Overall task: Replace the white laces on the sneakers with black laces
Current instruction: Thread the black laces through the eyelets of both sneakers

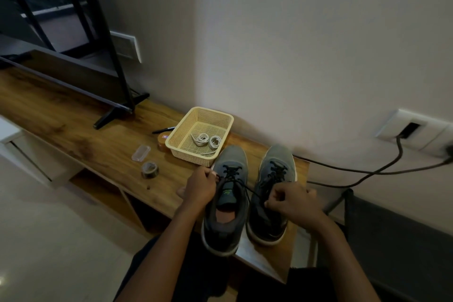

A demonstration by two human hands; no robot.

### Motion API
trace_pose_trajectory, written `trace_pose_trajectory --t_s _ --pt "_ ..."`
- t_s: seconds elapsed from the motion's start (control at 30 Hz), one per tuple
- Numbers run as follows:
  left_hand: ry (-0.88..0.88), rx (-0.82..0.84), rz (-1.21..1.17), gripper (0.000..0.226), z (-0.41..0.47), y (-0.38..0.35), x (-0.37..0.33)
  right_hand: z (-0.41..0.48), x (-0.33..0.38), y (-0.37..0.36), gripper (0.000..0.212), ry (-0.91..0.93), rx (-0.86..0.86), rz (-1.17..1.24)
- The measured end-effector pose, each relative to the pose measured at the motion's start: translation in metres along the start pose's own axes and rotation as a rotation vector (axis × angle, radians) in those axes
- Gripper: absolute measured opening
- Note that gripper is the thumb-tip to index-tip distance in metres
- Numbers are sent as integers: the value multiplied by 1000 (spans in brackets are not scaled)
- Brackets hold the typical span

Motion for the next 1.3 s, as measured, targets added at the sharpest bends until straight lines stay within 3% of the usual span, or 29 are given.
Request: trace_pose_trajectory --t_s 0.27,0.6,0.77,0.9,1.0,1.13,1.2,1.3 --pt "30 -8 5 14 0 2 2 -8 38 -4 18 -6 125 534" --pt "57 -19 -15 17 -1 5 3 -11 47 -3 14 -19 141 647" --pt "71 -40 20 28 -1 8 5 -13 48 -2 10 -190 90 865" --pt "67 -48 3 24 -3 9 2 -12 32 -10 13 -398 73 952" --pt "65 -45 -12 20 -3 8 3 -15 25 -22 14 -519 174 1017" --pt "71 -37 -15 17 -1 7 4 -33 42 -46 13 -231 469 663" --pt "69 -34 -22 16 -2 8 3 -30 47 -48 16 -46 403 493" --pt "66 -30 -24 17 -2 7 5 -18 49 -30 26 139 115 272"
Point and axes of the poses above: each hand's wrist, its own z-axis towards the middle knuckle, its own y-axis out of the back of the hand, x = y × z, the point moved 8 cm from there along z, towards the middle knuckle, and after that the axes turned 14 degrees about -x, right-handed, at the moved point
